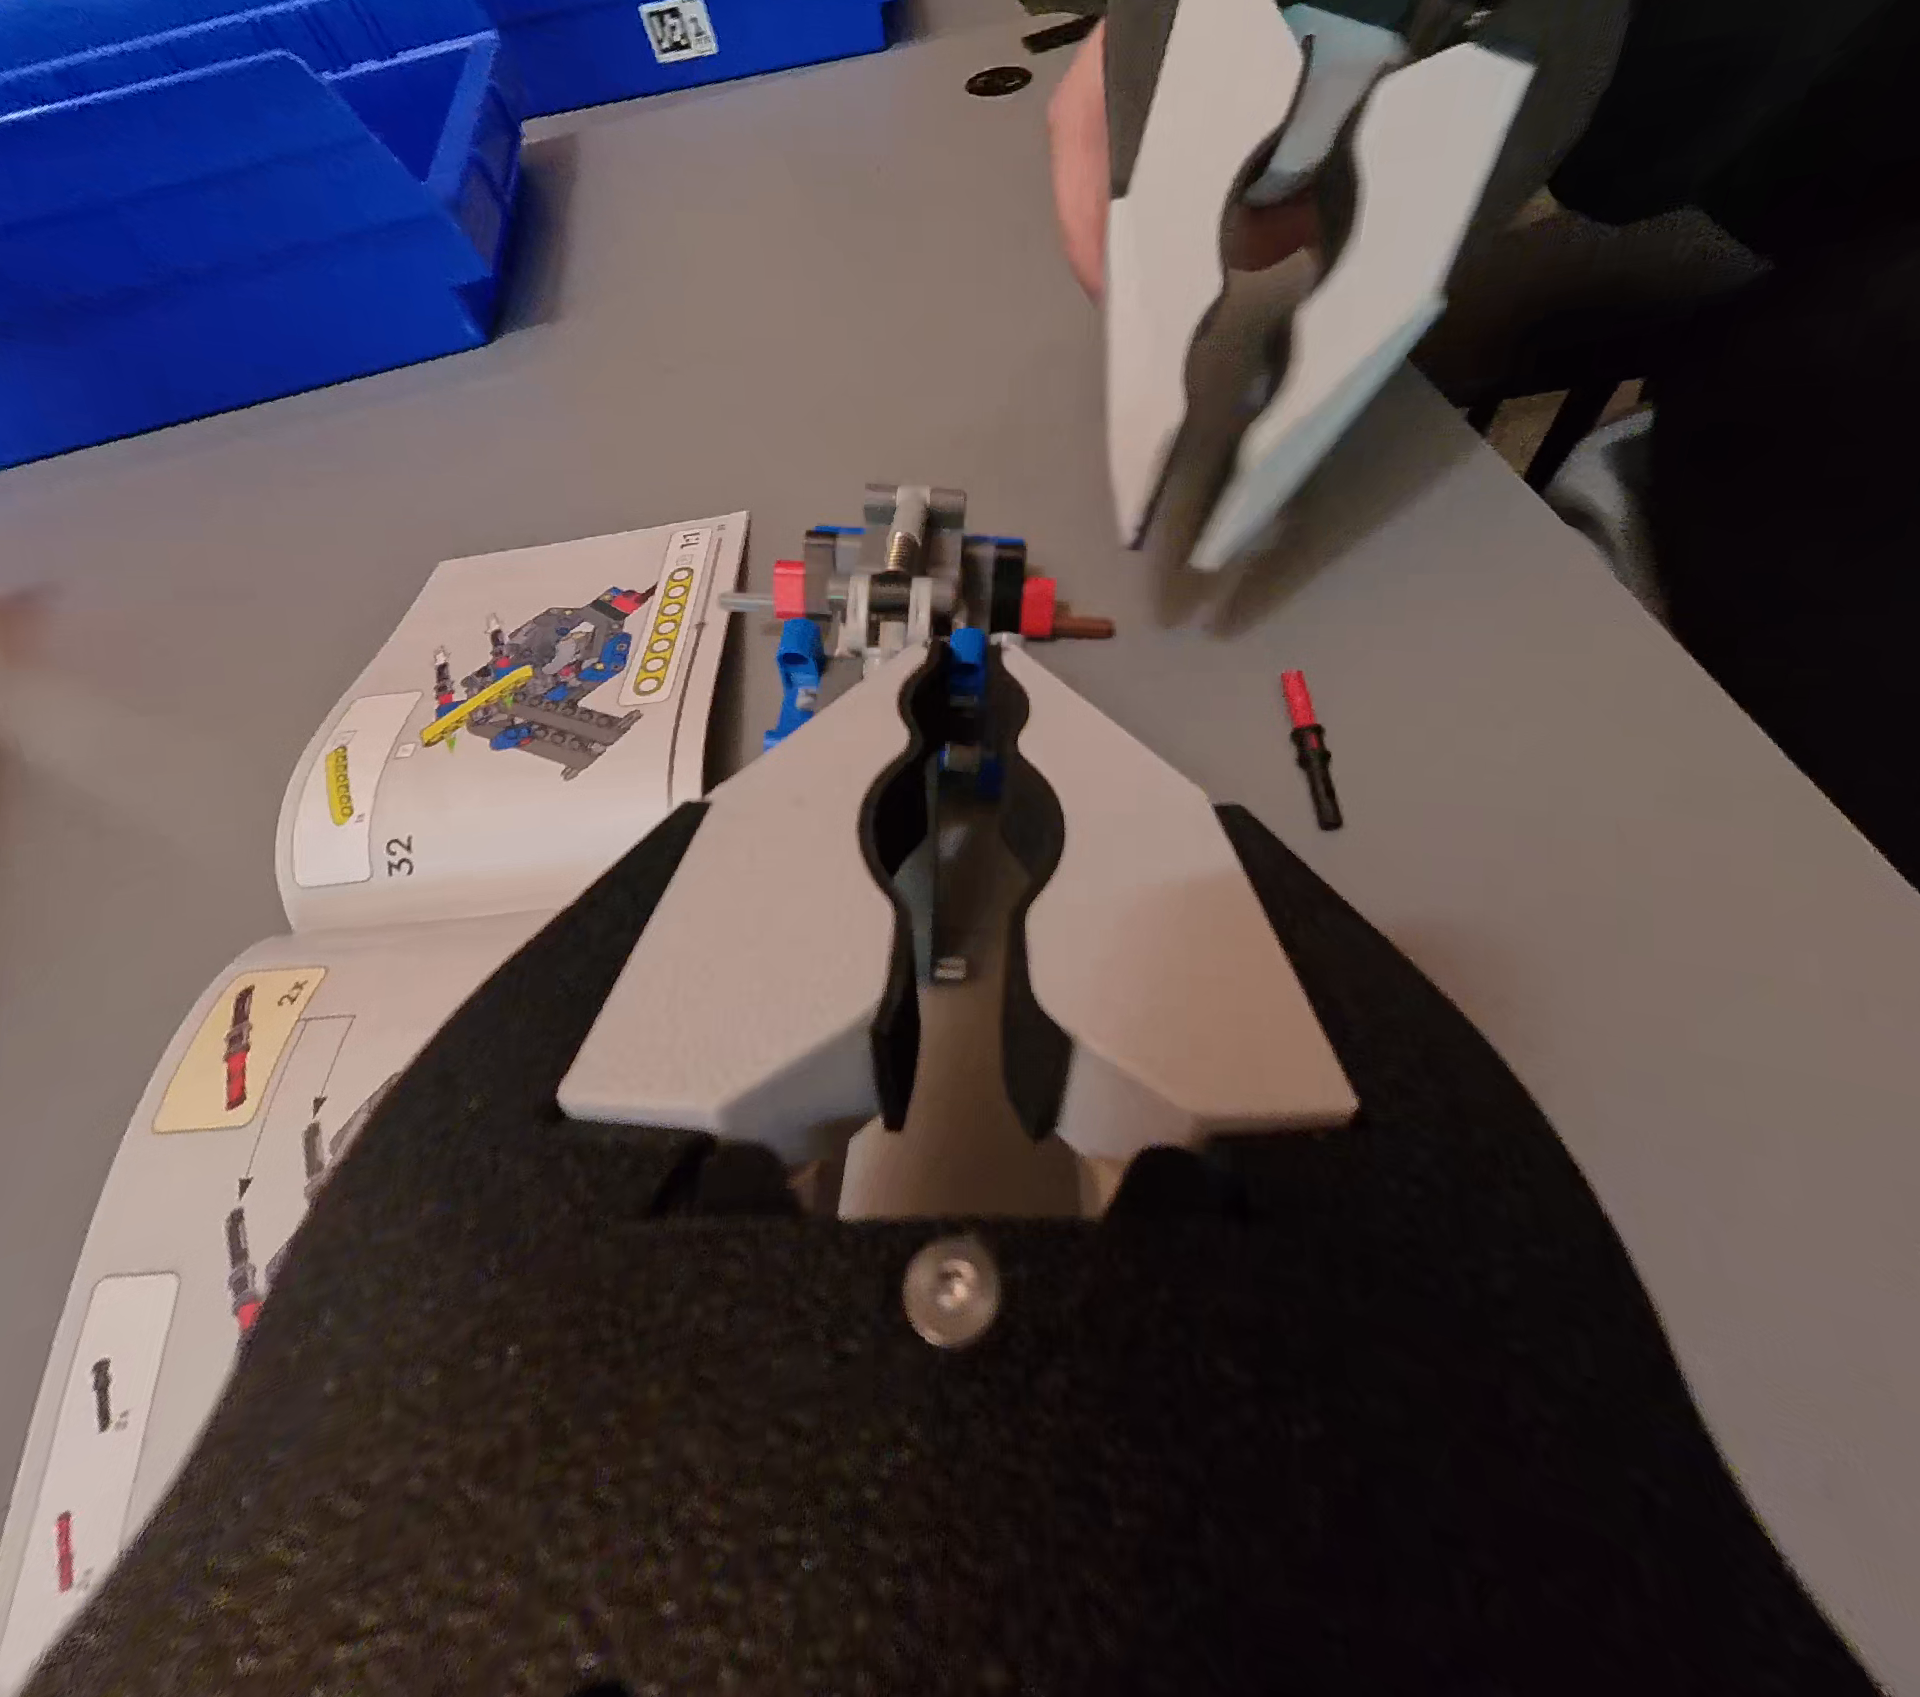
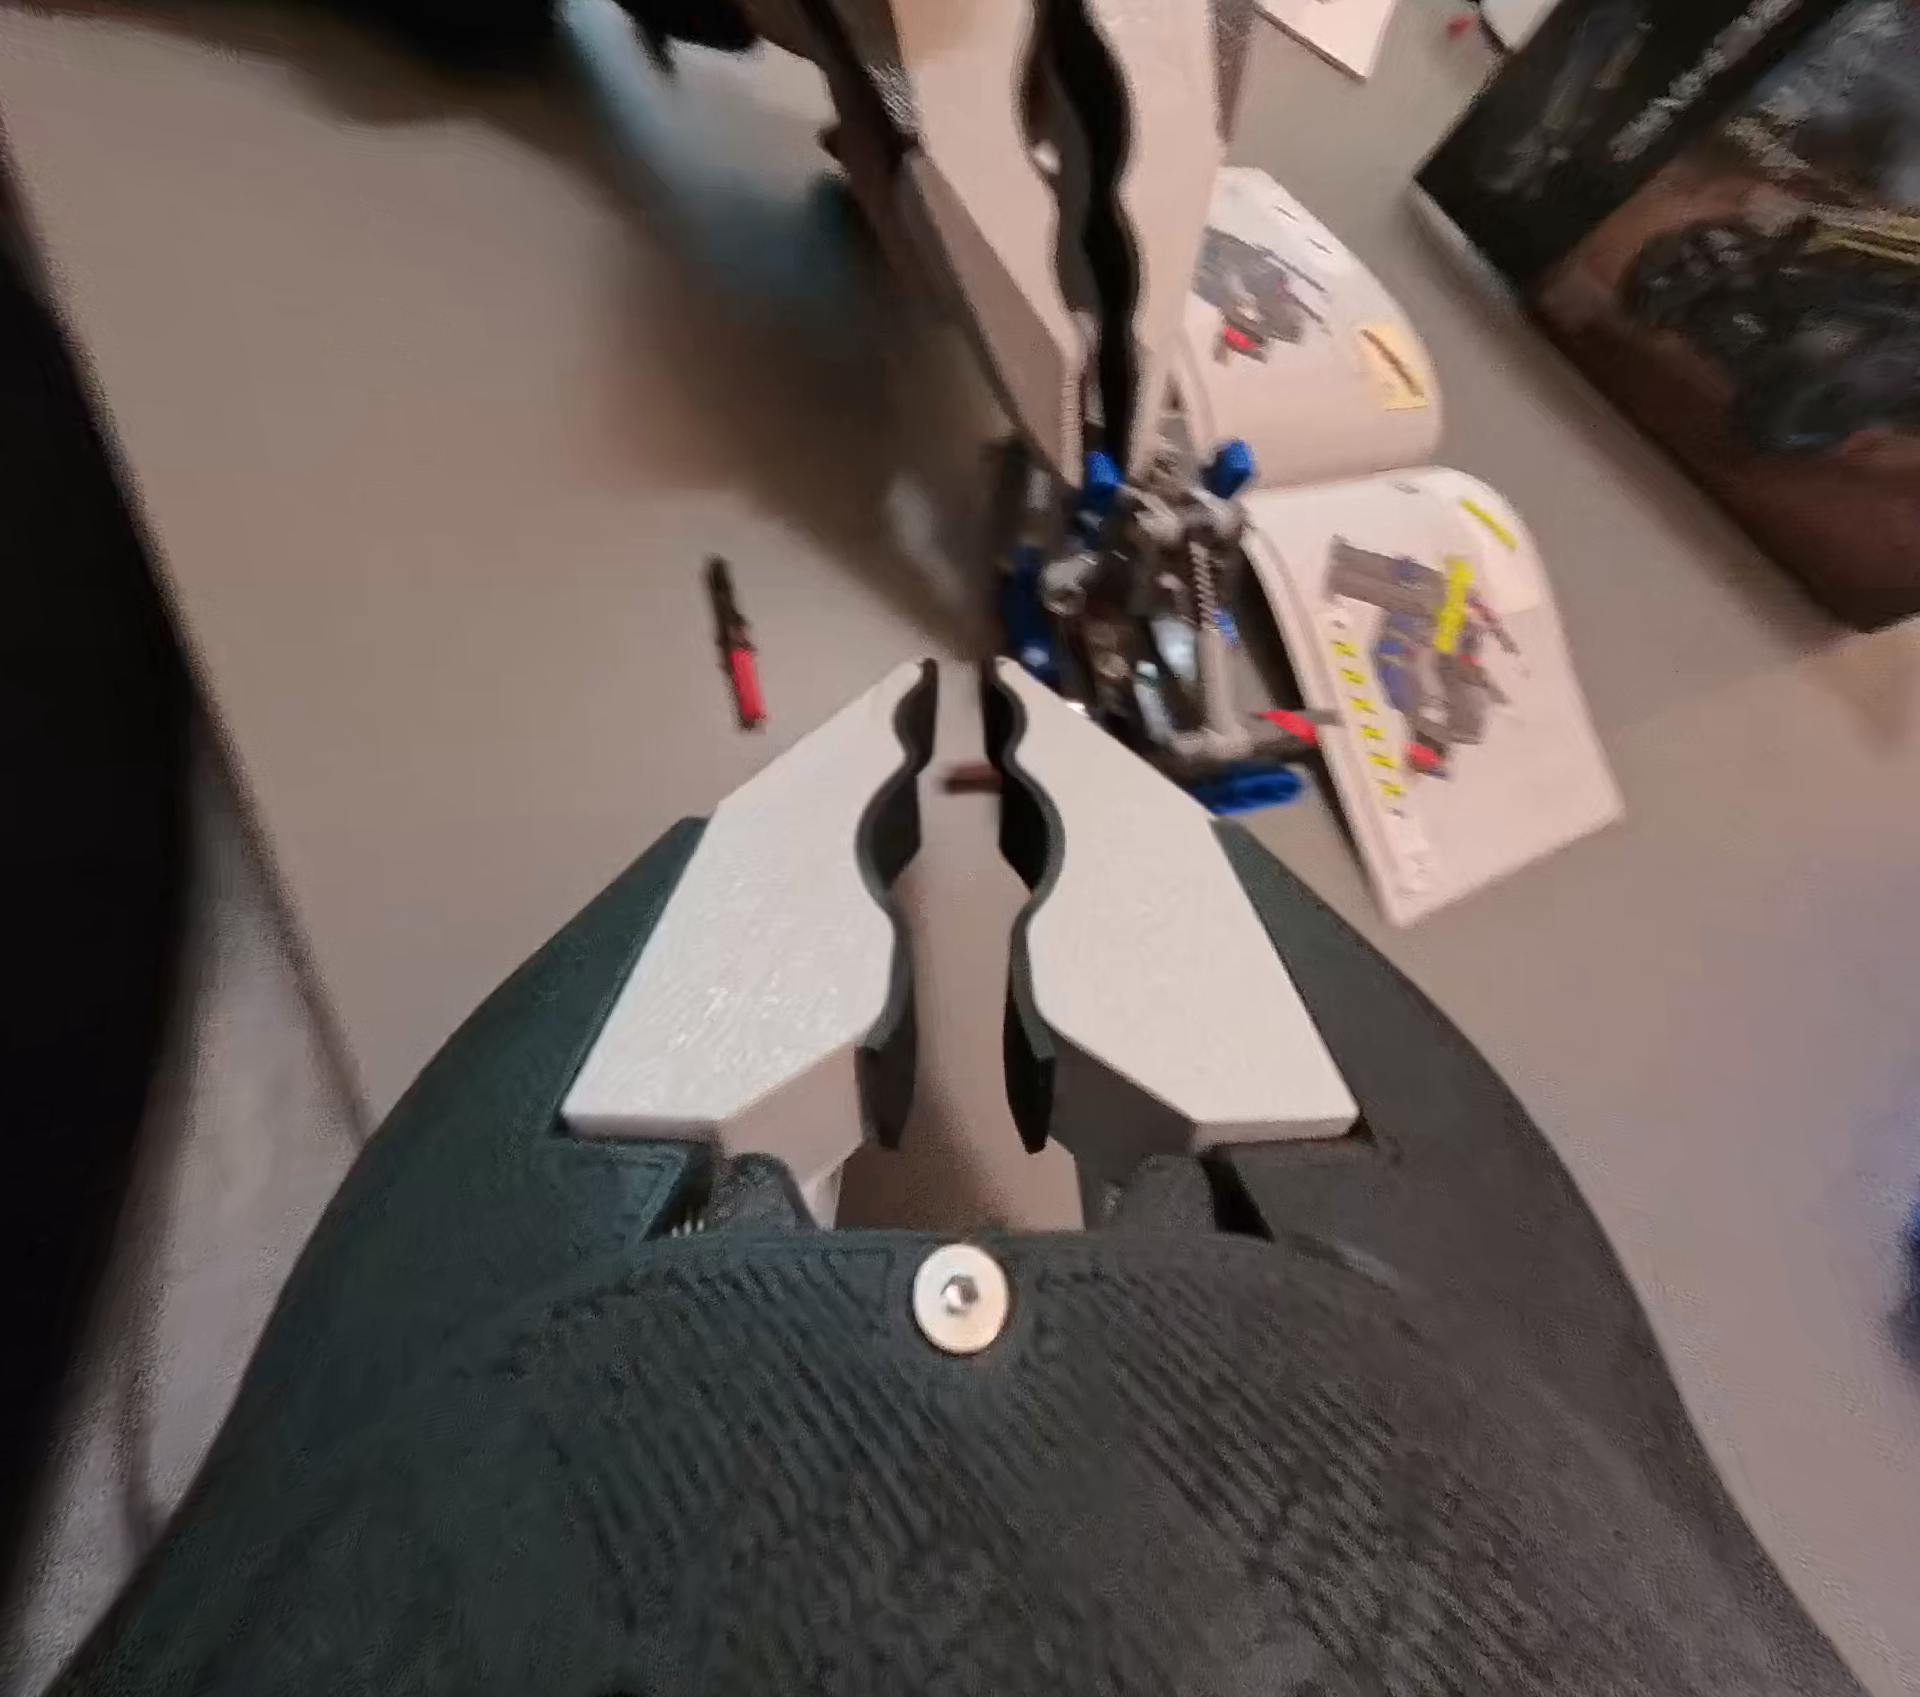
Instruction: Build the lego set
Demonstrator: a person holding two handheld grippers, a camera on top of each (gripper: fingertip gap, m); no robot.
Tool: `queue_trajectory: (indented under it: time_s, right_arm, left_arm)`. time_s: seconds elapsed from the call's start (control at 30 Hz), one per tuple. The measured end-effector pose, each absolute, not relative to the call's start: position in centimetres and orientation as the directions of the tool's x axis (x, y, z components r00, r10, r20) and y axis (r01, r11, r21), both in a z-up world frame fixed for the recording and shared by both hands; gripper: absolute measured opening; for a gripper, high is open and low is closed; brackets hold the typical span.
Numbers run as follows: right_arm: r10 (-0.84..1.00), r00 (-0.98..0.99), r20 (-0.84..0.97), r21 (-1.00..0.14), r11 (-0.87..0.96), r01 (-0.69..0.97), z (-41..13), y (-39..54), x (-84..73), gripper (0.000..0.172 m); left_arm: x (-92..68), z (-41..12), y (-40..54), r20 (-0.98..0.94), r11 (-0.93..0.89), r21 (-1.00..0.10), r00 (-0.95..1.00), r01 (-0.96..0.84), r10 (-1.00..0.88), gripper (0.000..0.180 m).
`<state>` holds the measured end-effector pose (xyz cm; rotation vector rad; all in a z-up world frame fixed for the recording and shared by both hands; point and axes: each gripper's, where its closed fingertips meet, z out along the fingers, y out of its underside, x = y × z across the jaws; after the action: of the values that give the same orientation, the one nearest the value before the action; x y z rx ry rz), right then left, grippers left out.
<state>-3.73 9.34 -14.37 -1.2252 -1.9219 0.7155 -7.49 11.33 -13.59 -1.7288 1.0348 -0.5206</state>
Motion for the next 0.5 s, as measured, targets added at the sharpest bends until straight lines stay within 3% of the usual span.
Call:
queue_trajectory:
  time_s: [0.07,0.2,0.3,0.33,0.5]
  right_arm:
    - [0.922,-0.312,0.228,-0.802,0.36,0.477,-14.2,6.9,-3.9,0.018]
    - [0.898,-0.37,0.236,-0.752,0.41,0.515,-16.7,5.8,-4.3,0.034]
    - [0.874,-0.419,0.245,-0.715,0.455,0.531,-17.9,5.6,-4.5,0.019]
    - [0.867,-0.438,0.237,-0.712,0.462,0.529,-18.1,5.5,-4.6,0.006]
    - [0.864,-0.457,0.213,-0.724,0.453,0.519,-18.1,5.4,-4.7,0.005]
  left_arm:
    - [-7.5,-13.5,11.2,-0.122,-0.115,-0.912,0.529,-0.394,-0.84,0.003]
    - [-7.5,-13.5,11.2,-0.126,-0.112,-0.912,0.528,-0.395,-0.84,0.004]
    - [-7.6,-13.5,11.2,-0.139,-0.104,-0.91,0.531,-0.401,-0.836,0.004]
    - [-7.6,-13.5,11.2,-0.141,-0.103,-0.91,0.532,-0.402,-0.835,0.003]
    - [-7.6,-13.5,11.3,-0.141,-0.105,-0.91,0.537,-0.401,-0.832,0.004]
